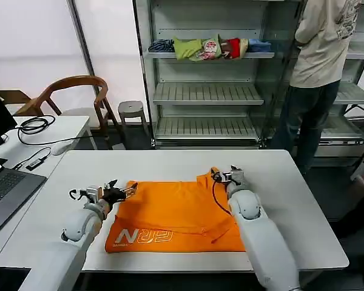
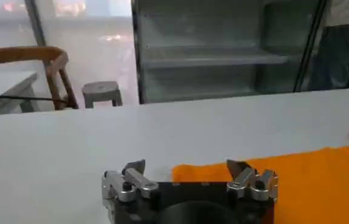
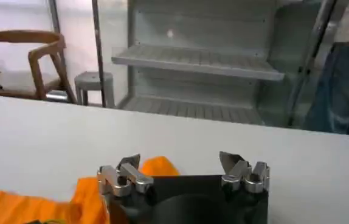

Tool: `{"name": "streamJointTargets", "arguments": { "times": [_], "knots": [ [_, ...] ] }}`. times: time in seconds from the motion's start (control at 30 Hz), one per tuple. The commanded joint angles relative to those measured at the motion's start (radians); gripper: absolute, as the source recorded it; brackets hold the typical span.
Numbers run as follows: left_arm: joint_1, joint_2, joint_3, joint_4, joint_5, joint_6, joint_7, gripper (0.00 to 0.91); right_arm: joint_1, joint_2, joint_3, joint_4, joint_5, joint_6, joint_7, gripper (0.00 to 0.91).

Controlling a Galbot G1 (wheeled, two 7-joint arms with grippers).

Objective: Fold and organize the clothes.

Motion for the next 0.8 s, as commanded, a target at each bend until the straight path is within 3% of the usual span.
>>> {"name": "streamJointTargets", "arguments": {
  "times": [0.03,0.63,0.67,0.7,0.73,0.8],
  "knots": [
    [-0.075,-0.006,0.040,0.105,0.003,-0.004,0.006,0.907,0.083,0.041,-0.007,-0.169,-0.006,0.011,-0.016,0.907],
    [-0.089,-0.015,0.045,0.162,0.009,-0.001,0.009,0.907,0.101,0.056,0.003,-0.222,0.005,0.013,-0.042,0.907],
    [-0.090,-0.015,0.045,0.164,0.010,-0.001,0.009,0.685,0.100,0.055,0.003,-0.221,0.007,0.011,-0.042,0.897],
    [-0.090,-0.016,0.046,0.165,0.010,0.000,0.013,0.161,0.098,0.054,0.003,-0.217,0.012,0.008,-0.042,0.302],
    [-0.090,-0.016,0.046,0.166,0.011,0.000,0.016,0.040,0.097,0.053,0.002,-0.215,0.017,0.001,-0.041,0.050],
    [-0.089,-0.017,0.049,0.165,0.011,-0.002,0.018,0.020,0.097,0.052,0.003,-0.214,0.022,0.000,-0.045,0.000]
  ]
}}
